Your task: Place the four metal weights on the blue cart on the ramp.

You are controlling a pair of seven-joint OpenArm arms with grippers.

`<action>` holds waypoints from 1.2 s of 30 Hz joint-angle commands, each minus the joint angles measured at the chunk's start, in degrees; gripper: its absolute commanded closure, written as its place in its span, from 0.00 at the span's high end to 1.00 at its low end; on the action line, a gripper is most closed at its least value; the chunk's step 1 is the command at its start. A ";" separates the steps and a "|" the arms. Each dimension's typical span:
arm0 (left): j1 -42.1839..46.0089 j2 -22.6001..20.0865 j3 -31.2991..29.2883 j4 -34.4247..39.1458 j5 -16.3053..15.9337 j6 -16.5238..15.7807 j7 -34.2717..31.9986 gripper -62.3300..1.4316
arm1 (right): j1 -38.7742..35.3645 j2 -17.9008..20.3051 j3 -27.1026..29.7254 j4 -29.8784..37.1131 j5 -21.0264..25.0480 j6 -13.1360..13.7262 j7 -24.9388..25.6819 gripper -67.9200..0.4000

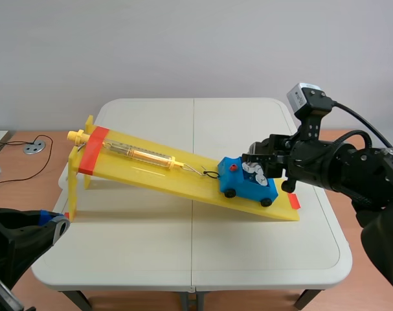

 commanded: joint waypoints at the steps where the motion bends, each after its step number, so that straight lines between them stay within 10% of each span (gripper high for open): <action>1: -1.27 0.48 -0.90 4.11 -4.24 -1.44 -5.55 0.07 | 4.96 0.02 -0.50 4.26 5.84 5.14 8.09 0.02; 36: -1.27 2.03 -0.90 4.11 -4.26 -2.49 -5.51 0.07 | 5.29 -0.33 0.26 1.42 3.67 1.40 9.70 0.02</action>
